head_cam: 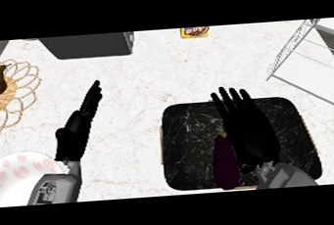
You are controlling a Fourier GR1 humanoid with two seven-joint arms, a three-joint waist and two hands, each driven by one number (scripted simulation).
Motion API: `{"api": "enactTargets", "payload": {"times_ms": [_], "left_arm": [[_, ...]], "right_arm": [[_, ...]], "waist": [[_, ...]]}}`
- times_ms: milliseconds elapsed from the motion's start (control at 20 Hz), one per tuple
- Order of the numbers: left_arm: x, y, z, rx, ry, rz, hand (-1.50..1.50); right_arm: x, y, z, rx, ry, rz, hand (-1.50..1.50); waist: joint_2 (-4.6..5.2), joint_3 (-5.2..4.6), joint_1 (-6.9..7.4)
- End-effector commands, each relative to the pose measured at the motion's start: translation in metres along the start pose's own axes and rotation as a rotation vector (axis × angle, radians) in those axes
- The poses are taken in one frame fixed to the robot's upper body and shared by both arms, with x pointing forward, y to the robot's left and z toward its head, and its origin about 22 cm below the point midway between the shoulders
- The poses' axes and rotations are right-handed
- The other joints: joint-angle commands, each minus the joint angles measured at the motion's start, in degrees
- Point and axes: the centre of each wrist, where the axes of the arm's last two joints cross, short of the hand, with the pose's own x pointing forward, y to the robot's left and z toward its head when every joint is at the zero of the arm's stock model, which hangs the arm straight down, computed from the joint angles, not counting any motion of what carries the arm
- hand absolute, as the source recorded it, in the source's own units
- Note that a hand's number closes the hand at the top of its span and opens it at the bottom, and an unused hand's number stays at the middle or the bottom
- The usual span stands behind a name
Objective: Pick the sweet potato from the tray and place it in the tiered shelf
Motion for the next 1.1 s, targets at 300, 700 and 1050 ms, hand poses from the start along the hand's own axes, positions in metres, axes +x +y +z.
{"api": "enactTargets", "payload": {"times_ms": [300, 700, 1050], "left_arm": [[-0.007, 0.002, -0.016, -0.001, -0.012, 0.0, 0.0], [-0.015, 0.035, -0.006, 0.016, 0.004, 0.0, 0.0], [-0.005, 0.011, -0.001, -0.004, 0.001, -0.006, 0.0]], "right_arm": [[-0.018, 0.023, -0.005, -0.003, 0.024, 0.014, -1.5], [-0.015, 0.034, -0.036, 0.01, 0.033, 0.023, -1.5], [-0.025, 0.042, -0.02, 0.042, 0.014, 0.036, -1.5]], "waist": [[0.03, 0.0, -0.2], [0.05, 0.0, -0.02], [-0.01, 0.0, -0.11]]}}
